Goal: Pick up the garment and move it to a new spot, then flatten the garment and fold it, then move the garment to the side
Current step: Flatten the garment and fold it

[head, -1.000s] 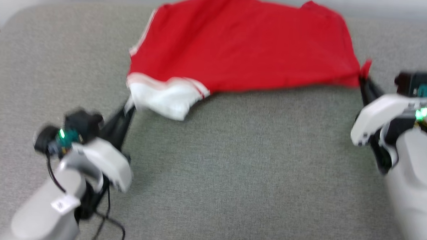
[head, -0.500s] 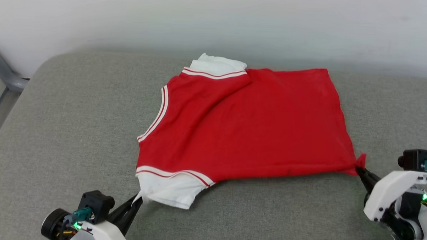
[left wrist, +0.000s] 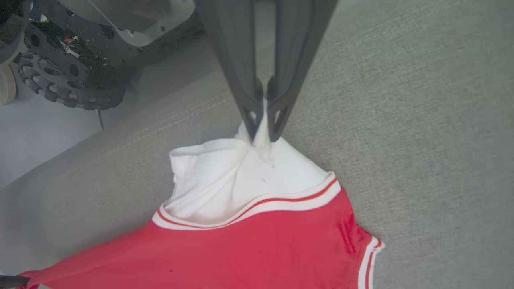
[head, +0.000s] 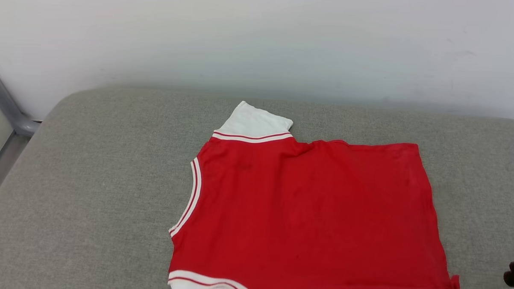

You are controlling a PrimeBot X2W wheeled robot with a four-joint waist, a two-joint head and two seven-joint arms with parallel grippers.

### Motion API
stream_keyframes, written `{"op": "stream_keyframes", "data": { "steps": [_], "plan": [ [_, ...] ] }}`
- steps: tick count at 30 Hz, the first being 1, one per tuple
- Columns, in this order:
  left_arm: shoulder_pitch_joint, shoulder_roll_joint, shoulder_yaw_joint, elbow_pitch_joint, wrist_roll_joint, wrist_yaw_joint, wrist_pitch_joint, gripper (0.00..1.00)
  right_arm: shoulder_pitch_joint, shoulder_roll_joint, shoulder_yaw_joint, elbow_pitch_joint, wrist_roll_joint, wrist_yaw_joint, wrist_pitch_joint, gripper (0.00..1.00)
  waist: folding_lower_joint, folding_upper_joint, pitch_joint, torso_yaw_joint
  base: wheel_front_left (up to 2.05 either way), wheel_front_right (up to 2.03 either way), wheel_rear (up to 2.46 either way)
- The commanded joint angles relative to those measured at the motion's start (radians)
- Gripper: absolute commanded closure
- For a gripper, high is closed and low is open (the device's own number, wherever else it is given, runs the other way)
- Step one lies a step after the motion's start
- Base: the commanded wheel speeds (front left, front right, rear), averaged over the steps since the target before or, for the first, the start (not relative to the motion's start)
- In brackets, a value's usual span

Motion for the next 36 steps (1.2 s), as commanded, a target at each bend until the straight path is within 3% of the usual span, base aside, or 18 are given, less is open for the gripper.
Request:
{"op": "stream_keyframes", "data": {
  "steps": [1,8,16,26,36],
  "plan": [
    [0.017,0.005,-0.003,-0.01,-0.007,0.003,0.006,1.0,0.03,0.008,-0.011,-0.024,-0.009,-0.002,0.012,1.0,0.0002,-0.0001,-0.002,-0.001,0.0,0.0,0.0],
    [0.029,0.011,-0.002,-0.059,-0.005,0.018,-0.004,1.0,0.124,0.086,-0.102,-0.189,-0.053,-0.001,0.081,1.0,0.0002,-0.0001,0.008,-0.01,0.0,0.0,0.0],
    [-0.043,-0.009,0.046,-0.07,0.005,0.014,-0.054,1.0,0.101,0.114,-0.12,-0.276,-0.082,-0.001,0.093,1.0,0.0002,-0.0001,0.034,-0.02,0.0,0.0,0.0],
    [-0.17,-0.029,0.105,-0.063,0.014,-0.002,-0.078,1.0,0.007,0.093,-0.101,-0.306,-0.121,-0.001,0.119,1.0,0.0002,-0.0001,0.116,-0.031,0.0,0.0,0.0],
    [-0.31,-0.061,0.101,0.033,0.041,-0.041,-0.044,1.0,-0.126,0.067,-0.058,-0.238,-0.175,-0.001,0.165,1.0,0.0002,-0.0001,0.208,-0.03,0.0,0.0,0.0]
  ]
}}
